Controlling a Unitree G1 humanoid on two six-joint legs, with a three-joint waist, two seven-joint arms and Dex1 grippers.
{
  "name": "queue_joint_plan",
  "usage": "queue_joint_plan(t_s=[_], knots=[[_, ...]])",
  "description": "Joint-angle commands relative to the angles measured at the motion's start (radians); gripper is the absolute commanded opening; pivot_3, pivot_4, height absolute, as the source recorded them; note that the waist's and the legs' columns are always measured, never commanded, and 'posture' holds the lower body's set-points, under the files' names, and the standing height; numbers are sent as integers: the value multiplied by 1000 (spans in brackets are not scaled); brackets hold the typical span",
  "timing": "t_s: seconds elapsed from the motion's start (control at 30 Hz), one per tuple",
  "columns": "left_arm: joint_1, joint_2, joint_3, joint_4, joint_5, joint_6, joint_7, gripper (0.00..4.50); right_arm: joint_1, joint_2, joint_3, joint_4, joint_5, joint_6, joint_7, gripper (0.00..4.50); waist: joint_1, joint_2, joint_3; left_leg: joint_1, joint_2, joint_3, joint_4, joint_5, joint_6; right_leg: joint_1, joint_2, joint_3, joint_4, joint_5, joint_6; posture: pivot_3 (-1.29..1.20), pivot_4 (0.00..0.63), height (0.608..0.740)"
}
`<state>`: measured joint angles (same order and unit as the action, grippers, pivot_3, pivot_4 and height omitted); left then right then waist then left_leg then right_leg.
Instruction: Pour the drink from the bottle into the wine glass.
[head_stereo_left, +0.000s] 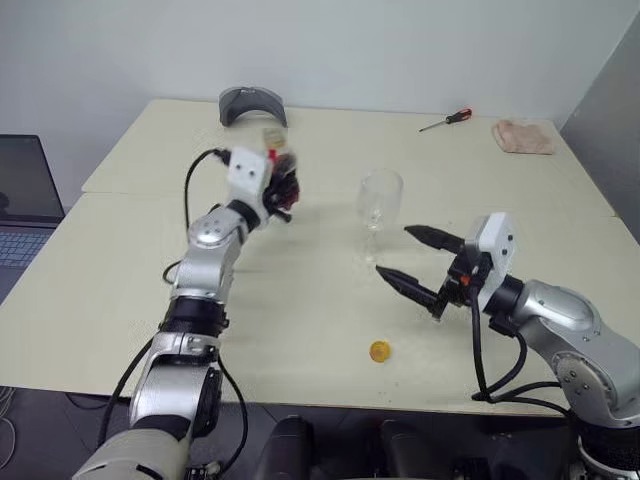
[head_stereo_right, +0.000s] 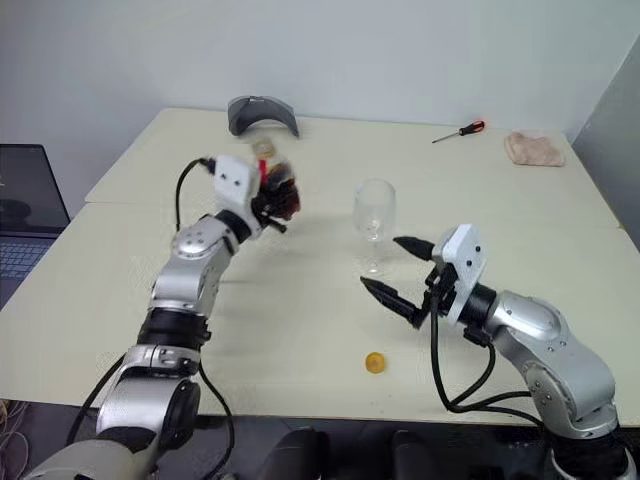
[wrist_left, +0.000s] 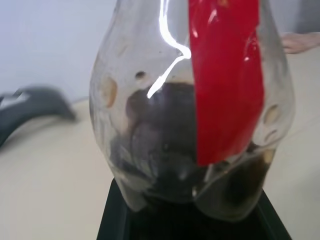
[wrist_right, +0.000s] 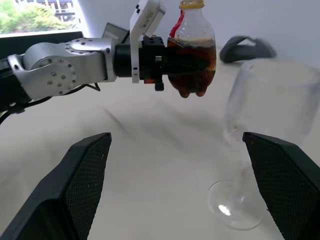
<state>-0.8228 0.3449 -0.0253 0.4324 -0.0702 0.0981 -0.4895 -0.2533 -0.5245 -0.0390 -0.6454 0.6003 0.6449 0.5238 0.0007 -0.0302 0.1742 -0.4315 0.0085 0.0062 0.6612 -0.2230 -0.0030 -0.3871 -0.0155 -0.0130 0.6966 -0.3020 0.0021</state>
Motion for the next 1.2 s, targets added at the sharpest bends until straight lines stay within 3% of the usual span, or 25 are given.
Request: queue_joint_plan(t_s=[0.03, 0.27, 0.6, 1.2], knots=[[-82, 2, -55, 6, 65, -82, -18, 793, -42, 20, -11, -7, -58, -15, -82, 4500, -1, 0, 0, 0, 0, 0, 0, 0, 0, 0, 0, 0, 0, 0, 0, 0, 150, 740], [-220, 6, -147, 191, 215, -291, 31, 792, -109, 69, 5, 4, -59, 70, -166, 4500, -4, 0, 0, 0, 1, 1, -1, 0, 0, -2, 1, 1, 1, 0, 0, 0, 150, 740], [-306, 67, -251, 391, 435, -590, 156, 791, -140, 121, 33, 25, -103, 117, -245, 4500, -3, 0, 0, -1, 1, 1, -1, 0, 0, -2, 1, 1, 0, 0, 0, 0, 150, 740], [-437, 93, -343, 580, 631, -771, 316, 791, -167, 143, 55, 49, -136, 137, -255, 4500, -3, 0, 0, -1, 1, 2, 0, 0, 0, -3, 1, 1, 0, 0, 0, 0, 150, 740]])
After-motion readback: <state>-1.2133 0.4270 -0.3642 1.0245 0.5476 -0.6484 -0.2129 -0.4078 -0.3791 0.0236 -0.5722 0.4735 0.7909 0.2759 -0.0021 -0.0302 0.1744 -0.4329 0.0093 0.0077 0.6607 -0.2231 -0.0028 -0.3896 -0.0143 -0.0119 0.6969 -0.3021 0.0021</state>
